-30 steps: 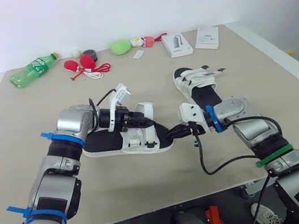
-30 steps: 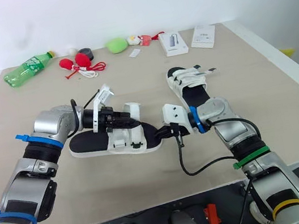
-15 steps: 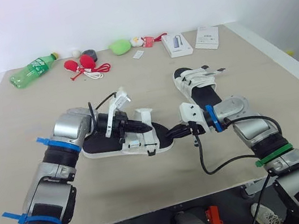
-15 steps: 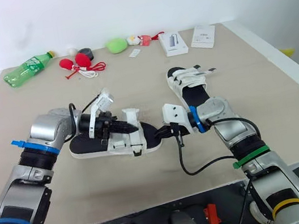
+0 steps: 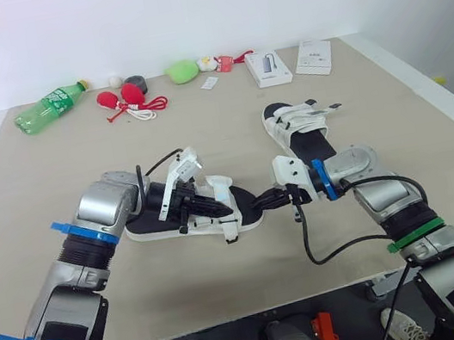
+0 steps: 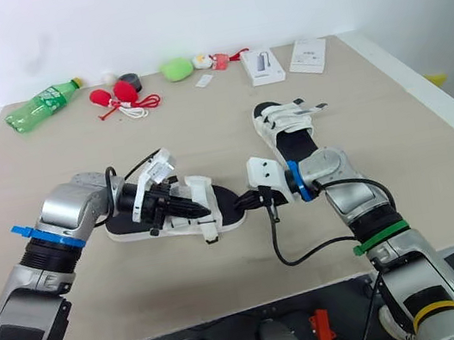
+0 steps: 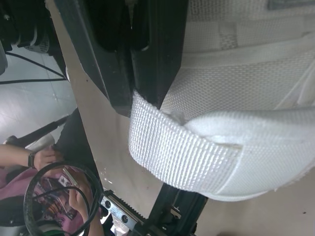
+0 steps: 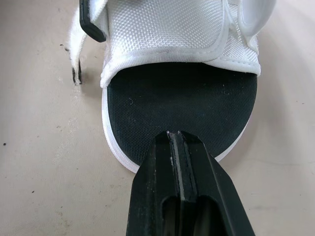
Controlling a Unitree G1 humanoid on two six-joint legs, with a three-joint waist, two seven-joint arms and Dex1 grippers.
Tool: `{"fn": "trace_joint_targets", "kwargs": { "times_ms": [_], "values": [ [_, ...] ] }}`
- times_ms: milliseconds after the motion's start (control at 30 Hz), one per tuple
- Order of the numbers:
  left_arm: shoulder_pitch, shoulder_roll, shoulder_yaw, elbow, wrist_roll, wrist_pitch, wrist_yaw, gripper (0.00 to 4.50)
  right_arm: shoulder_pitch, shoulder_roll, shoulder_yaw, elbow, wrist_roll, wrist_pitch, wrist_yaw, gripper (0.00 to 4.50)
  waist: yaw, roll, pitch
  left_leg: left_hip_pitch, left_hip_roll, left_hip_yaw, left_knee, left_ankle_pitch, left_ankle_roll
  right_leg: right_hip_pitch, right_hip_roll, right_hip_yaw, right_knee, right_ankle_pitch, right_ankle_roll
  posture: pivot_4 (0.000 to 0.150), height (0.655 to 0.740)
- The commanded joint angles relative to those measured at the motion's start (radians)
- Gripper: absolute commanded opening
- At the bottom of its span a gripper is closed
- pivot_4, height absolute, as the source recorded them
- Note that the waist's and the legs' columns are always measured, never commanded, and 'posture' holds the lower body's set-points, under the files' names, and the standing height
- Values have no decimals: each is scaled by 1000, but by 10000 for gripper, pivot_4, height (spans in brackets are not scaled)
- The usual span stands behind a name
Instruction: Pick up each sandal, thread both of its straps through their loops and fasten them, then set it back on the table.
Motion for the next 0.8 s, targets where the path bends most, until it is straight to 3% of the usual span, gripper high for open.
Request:
{"fn": "trace_joint_targets", "kwargs": {
  "times_ms": [33, 100, 267, 367, 467, 633, 700, 800],
  "values": [
    [15, 57, 3, -78, -26, 43, -21, 3282, 4, -18, 2, 26, -26, 7, -1, 0, 0, 0, 0, 0, 0, 0, 0, 0, 0, 0, 0, 0, 0, 0, 0, 1500, 7400],
    [22, 88, -10, -120, -34, 56, -36, 8518, 5, -19, 2, 27, -27, 6, -1, 0, 0, 0, 0, 0, 0, 0, -1, 0, 0, 0, 0, 0, 0, 0, 0, 1500, 7400],
    [30, 144, -5, -181, -37, 18, -52, 31791, 4, -19, 5, 30, -27, 2, 2, 0, 0, 0, 0, 1, 1, 0, 0, 0, 0, 0, 0, 0, 0, 0, -1, 1500, 7400],
    [12, 159, 38, -178, -71, 41, -51, 31791, 1, -17, 7, 34, -28, -1, 3, 0, 0, 0, 0, 1, 1, 0, 0, 0, 0, 0, 0, 0, 0, -2, -4, 1500, 7400],
    [19, 252, 72, -221, -159, 145, -132, 31791, 2, -17, 8, 37, -28, -8, 6, 0, -1, 0, 0, 1, 1, 1, 1, 0, 0, 0, 0, 0, 0, -2, -4, 1500, 7400],
    [168, 408, 59, -400, -307, 253, -206, 31791, 6, -16, 9, 37, -28, -13, 11, 0, -3, 0, 0, 1, 3, 0, -2, -2, 0, -1, 0, 0, 0, -3, -2, 1500, 7400],
    [221, 414, 55, -428, -302, 250, -174, 31791, 9, -15, 10, 36, -28, -15, 12, 0, 0, 0, 0, 1, 3, 0, -1, -3, 1, 0, 0, 0, 1, -4, -2, 1500, 7400],
    [299, 342, 67, -425, -256, 197, -34, 31791, 8, -10, 13, 34, -29, -13, 12, 0, 2, 0, 0, 1, 3, -1, 1, -3, 1, 1, -1, -1, 1, -6, -6, 1500, 7400]
  ]
}}
